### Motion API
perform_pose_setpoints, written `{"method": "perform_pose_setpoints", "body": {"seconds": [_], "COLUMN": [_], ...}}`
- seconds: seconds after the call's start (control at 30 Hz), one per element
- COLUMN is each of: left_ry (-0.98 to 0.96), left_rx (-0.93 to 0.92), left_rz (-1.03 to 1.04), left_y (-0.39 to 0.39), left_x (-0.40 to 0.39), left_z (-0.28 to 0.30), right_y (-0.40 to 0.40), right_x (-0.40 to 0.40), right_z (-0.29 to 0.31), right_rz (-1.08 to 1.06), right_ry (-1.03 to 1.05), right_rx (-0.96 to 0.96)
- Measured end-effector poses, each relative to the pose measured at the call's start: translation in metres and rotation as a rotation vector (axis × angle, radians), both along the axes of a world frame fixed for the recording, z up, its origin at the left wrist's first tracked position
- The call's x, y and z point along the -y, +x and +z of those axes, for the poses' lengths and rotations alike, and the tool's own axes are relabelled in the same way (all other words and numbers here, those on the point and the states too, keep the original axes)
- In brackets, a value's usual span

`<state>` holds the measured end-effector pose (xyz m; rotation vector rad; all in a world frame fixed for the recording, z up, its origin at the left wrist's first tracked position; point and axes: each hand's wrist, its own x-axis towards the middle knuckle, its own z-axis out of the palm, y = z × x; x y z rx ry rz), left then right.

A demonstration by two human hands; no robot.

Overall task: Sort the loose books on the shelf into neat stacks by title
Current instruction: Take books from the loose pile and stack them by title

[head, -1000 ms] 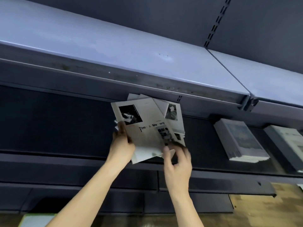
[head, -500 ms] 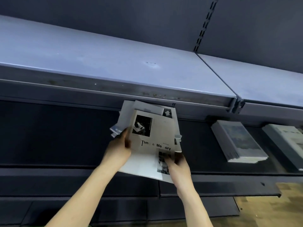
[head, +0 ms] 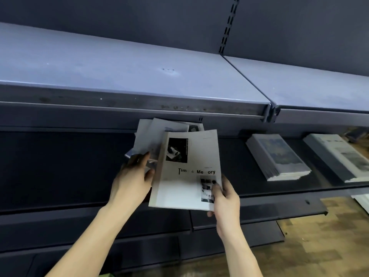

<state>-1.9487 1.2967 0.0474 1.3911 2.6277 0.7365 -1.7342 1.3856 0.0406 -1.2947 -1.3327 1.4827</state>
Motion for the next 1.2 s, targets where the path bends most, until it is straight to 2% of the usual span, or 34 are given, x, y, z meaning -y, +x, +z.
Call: {"method": "perform_pose_setpoints", "body": {"seconds": [0.3, 0.53, 0.83, 1.2], "left_ry": [0.044, -0.026, -0.054, -0.046], "left_rx": [-0.012, 0.030, 0.009, -0.004], "left_rz": [-0.209, -0.335, -0.469, -0.519], "left_y": [0.052, 0.120, 0.207, 0.343], "left_x": [-0.024, -0.042, -0.077, -0.123], "left_z": [-0.006, -0.008, -0.004, -0.001], "right_y": [0.066, 0.135, 0.230, 0.364], "right_x": [0.005, 0.005, -0.003, -0.037], "right_z": [0.009, 0.003, 0.005, 0.000], "right_rz": [-0.282, -0.460, -0.538, -0.566], "right_ry": [-0.033, -0.021, -0.015, -0.011], "right_rx": [-0.088, -0.091, -0.132, -0.142]}}
